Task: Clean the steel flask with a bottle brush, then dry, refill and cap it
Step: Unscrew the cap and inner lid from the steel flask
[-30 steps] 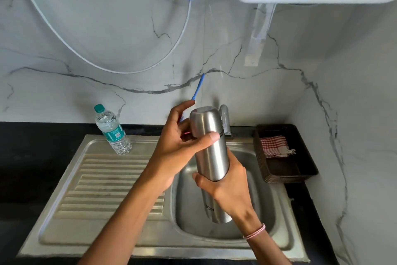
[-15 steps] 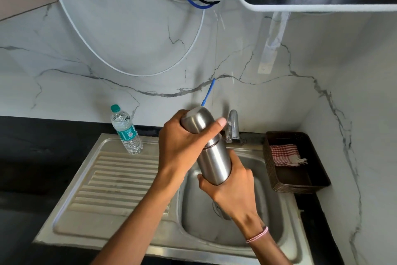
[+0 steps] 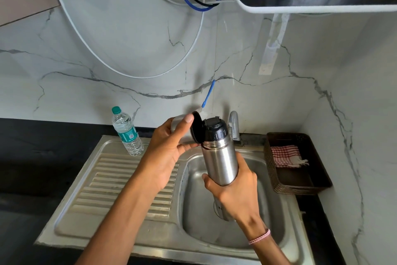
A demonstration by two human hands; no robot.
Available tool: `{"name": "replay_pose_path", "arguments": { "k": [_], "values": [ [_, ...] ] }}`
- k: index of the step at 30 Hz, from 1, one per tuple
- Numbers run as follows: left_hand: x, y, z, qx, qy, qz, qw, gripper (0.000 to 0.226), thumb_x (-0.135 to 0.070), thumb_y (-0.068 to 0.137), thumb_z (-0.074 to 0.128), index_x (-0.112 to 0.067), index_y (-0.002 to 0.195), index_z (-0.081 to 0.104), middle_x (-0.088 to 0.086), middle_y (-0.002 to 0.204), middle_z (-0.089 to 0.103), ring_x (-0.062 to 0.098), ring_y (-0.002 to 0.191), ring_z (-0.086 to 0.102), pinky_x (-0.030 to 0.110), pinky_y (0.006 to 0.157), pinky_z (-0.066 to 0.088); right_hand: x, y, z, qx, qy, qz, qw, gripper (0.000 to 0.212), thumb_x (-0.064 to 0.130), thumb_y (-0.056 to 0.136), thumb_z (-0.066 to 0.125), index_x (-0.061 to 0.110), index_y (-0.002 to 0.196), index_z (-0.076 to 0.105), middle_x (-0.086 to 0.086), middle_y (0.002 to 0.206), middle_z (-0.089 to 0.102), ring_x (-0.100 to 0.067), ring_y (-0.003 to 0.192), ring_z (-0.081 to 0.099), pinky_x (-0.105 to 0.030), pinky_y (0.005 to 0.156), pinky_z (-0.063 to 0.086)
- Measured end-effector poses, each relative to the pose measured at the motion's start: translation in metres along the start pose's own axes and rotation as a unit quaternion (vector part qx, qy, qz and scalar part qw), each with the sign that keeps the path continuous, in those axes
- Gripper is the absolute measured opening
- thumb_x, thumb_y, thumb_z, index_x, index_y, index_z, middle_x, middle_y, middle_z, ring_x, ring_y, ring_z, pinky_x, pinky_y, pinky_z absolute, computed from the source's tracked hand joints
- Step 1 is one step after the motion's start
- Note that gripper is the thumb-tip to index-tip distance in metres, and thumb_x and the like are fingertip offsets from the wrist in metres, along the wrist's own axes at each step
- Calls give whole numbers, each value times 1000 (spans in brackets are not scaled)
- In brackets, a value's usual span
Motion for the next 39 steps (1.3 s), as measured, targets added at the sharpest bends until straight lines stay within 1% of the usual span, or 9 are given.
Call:
{"name": "replay_pose_path", "arguments": {
  "k": [3,7,17,23,26,30,32,36,39],
  "values": [
    [9,2,-2,21,-54,-14,998,44,-40,72,78,-13,106,73,10,112,77,22,110,73,32,86,61,-4,1,-2,-3,12,7,1000,52,37,60,92,33,99,58,16,81,69,-11,64,68,-32,55,58],
    [12,6,-1,50,-99,-13,994,81,-46,57,98,-4,118,65,17,121,74,27,117,70,34,90,60,-6,3,-2,-5,17,7,1000,54,36,61,93,32,102,59,17,80,69,-12,65,68,-32,56,58],
    [13,16,3,54,-113,2,992,108,-45,59,98,11,137,49,25,131,68,32,123,67,36,92,59,-8,8,-2,-11,29,11,999,54,36,61,93,33,103,59,17,84,70,-13,66,69,-34,57,59],
    [15,27,5,55,-112,12,992,103,-50,65,95,11,135,52,28,134,64,35,126,65,38,94,59,-10,14,-6,-26,25,11,999,53,36,60,93,33,101,60,14,83,70,-15,65,68,-38,57,59],
    [17,32,9,67,-96,15,993,78,-58,65,91,-8,122,71,20,132,68,32,126,65,40,94,59,-10,16,-7,-27,26,11,999,53,34,60,93,32,101,60,13,82,70,-15,64,67,-37,57,59],
    [22,44,2,68,-101,37,992,94,-71,60,86,-23,139,64,12,140,65,25,127,63,43,107,49,-11,17,-5,-26,21,12,999,53,34,60,94,32,101,60,16,84,70,-13,66,68,-34,57,58],
    [29,52,-10,60,-84,58,993,100,-65,61,90,-22,145,57,13,140,65,24,129,62,39,109,47,-15,16,-2,-29,22,17,999,53,34,60,94,31,101,60,15,84,71,-13,66,68,-34,58,59],
    [67,71,-55,4,70,86,994,84,-24,60,99,-21,135,63,3,126,74,17,121,67,23,97,53,-26,15,5,-28,38,36,998,51,29,61,94,30,100,62,10,81,71,-16,66,68,-37,59,59],
    [105,85,-101,-52,205,87,973,79,-19,59,98,-22,130,65,0,123,72,11,112,69,25,98,56,-36,14,11,-26,43,47,998,52,33,59,93,28,100,62,6,81,71,-18,66,68,-40,59,59]
  ]
}}
Point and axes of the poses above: each hand's wrist, its own y-axis towards the middle knuckle, its own z-axis out of the palm, x = y × z, the point moved 10 cm from there along y, towards the middle knuckle
